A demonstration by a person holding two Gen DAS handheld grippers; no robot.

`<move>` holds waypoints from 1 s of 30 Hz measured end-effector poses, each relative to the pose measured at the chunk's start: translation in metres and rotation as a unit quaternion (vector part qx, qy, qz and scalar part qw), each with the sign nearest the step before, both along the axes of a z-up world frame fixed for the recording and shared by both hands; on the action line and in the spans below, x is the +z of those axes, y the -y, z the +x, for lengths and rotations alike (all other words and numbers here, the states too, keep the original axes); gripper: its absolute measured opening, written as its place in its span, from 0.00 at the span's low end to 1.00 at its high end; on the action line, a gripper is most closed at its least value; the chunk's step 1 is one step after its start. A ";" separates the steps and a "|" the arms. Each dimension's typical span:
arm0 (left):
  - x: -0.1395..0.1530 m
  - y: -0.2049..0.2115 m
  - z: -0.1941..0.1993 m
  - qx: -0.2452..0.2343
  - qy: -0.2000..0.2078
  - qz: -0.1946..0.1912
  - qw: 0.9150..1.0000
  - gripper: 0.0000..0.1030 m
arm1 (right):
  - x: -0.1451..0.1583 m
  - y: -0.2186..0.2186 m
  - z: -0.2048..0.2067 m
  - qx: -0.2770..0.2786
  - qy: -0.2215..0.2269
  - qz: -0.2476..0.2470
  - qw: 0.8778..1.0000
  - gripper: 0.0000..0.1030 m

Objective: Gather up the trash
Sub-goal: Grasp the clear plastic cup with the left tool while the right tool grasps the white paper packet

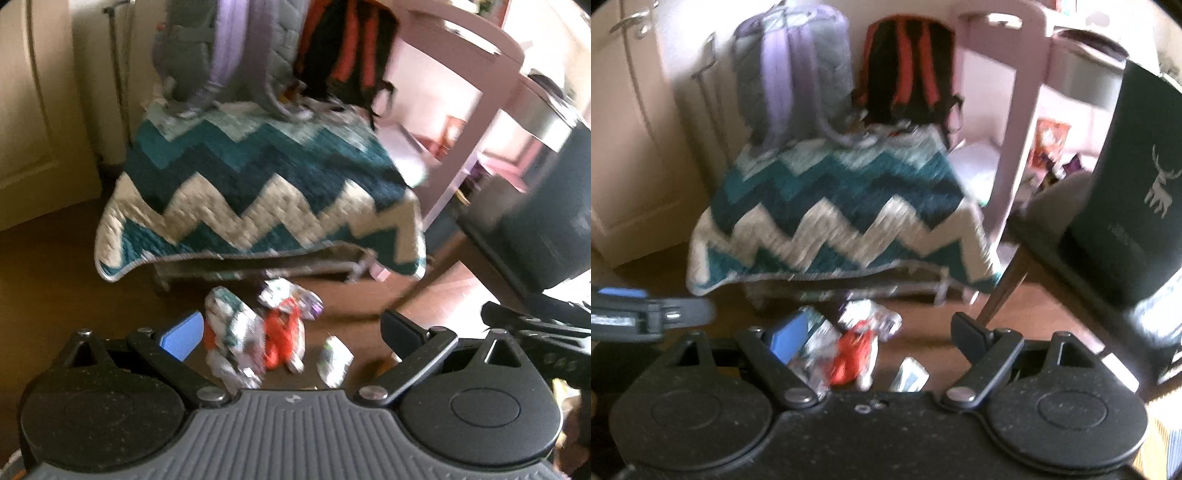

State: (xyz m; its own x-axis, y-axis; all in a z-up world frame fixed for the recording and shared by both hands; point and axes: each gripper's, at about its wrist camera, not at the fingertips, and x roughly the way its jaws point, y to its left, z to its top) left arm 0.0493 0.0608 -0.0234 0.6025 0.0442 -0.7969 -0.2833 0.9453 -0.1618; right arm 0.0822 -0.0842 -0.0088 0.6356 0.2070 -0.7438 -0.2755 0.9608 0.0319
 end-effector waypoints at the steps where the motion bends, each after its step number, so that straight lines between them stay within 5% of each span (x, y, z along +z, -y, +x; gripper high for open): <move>1: -0.005 -0.008 0.008 0.009 0.002 0.011 1.000 1.00 | -0.006 0.002 0.010 0.000 -0.002 0.006 1.000 0.82; 6: -0.041 -0.045 0.050 0.049 -0.015 0.037 0.998 1.00 | -0.046 0.001 0.055 0.010 -0.028 0.020 0.999 0.82; 14: -0.113 -0.076 0.110 0.058 -0.036 -0.002 0.998 1.00 | -0.125 -0.020 0.131 0.020 -0.075 0.035 0.996 0.82; 18: -0.161 -0.079 0.135 0.059 -0.074 -0.039 0.995 1.00 | -0.181 -0.031 0.165 -0.001 -0.139 0.018 0.990 0.82; 22: -0.210 -0.075 0.160 0.054 -0.122 -0.044 0.990 1.00 | -0.240 -0.035 0.190 -0.054 -0.208 0.018 0.977 0.82; 30: -0.315 -0.076 0.200 0.037 -0.228 -0.035 0.972 1.00 | -0.364 -0.026 0.214 -0.159 -0.344 -0.007 0.925 0.80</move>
State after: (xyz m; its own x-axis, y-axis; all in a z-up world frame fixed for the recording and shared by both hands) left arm 0.2490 0.1365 -0.3388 0.1838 0.0105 -0.9829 -0.4071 0.9110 -0.0664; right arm 0.2967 -0.0579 -0.3725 0.0386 0.0773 -0.9963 0.1028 0.9914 0.0809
